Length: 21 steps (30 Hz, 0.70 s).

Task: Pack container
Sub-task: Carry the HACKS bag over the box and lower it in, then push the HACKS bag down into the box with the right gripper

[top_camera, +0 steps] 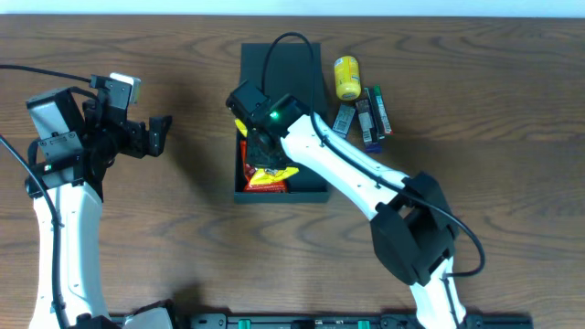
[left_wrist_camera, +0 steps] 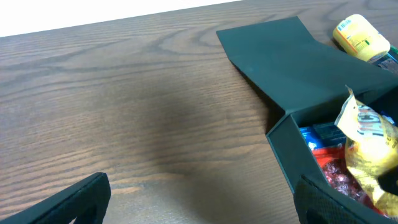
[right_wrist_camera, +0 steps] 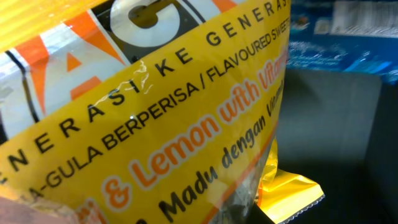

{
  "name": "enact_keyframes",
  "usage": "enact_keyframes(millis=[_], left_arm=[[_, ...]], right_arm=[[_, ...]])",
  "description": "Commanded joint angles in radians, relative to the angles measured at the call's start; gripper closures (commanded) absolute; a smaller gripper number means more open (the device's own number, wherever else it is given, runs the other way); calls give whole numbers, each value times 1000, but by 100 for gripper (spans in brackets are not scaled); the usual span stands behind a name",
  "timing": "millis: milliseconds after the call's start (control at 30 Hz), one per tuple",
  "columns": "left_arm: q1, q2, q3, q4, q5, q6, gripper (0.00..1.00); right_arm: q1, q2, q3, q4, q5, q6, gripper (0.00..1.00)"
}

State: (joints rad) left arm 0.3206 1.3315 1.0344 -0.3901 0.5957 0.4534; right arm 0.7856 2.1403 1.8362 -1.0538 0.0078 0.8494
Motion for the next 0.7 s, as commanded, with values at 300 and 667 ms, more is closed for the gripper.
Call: enact_keyframes(millis=[300, 667], left_arm=[[6, 3, 25, -6, 8, 22, 5], [6, 3, 25, -6, 8, 22, 5]], right_arm=[[14, 5, 3, 24, -23, -47, 16], [-12, -71, 109, 3, -23, -205, 35]])
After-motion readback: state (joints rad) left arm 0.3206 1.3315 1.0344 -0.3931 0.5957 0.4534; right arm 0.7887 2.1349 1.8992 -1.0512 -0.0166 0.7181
